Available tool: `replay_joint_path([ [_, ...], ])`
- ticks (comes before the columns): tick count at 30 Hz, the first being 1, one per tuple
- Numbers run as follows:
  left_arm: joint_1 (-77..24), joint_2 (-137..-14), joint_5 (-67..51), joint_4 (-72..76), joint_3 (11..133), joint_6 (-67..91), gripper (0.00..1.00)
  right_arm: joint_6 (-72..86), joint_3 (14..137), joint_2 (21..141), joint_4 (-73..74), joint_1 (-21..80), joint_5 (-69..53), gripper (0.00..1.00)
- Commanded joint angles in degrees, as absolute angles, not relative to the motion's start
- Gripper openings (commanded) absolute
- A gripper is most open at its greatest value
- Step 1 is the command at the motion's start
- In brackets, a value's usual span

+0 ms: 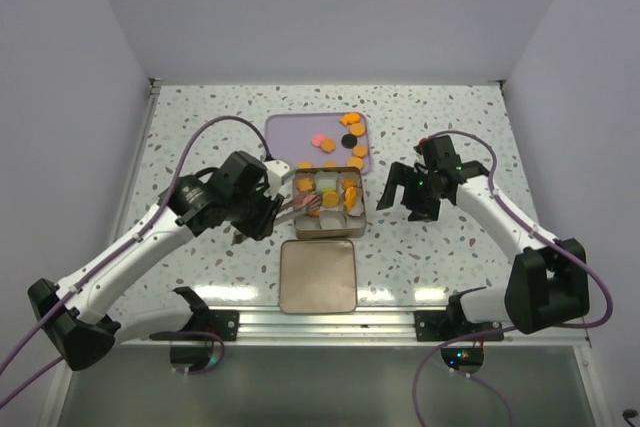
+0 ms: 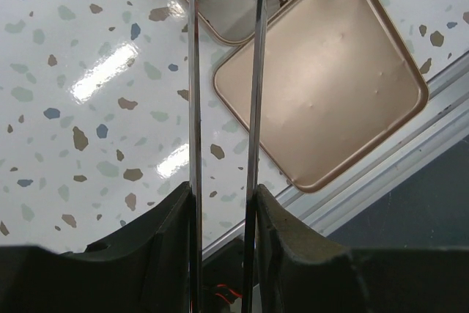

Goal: Pack the cookies

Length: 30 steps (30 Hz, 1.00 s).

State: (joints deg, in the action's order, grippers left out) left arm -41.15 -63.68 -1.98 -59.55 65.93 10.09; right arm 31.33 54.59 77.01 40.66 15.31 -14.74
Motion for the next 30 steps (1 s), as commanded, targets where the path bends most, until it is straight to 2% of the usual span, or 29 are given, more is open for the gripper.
replay_joint_path([
  [1, -42.8, -61.61, -3.78, -58.71, 64.51, 11.25, 0.36, 31.73, 53.7, 76.11, 39.99, 14.94, -16.08, 0.95],
  [16, -45.35, -57.3, -1.85, -58.45, 60.12, 12.92, 0.41, 32.7, 51.77, 74.18, 39.99, 15.03, -16.35, 0.95],
  [23, -45.61, -55.81, -0.53, -58.1, 58.98, 13.53, 0.52, 32.7, 51.15, 73.13, 40.6, 15.03, -16.17, 0.95],
  [30, -45.62, -55.46, -0.26, -58.18, 59.06, 13.89, 0.54, 32.78, 50.71, 72.69, 40.69, 15.12, -16.08, 0.95],
])
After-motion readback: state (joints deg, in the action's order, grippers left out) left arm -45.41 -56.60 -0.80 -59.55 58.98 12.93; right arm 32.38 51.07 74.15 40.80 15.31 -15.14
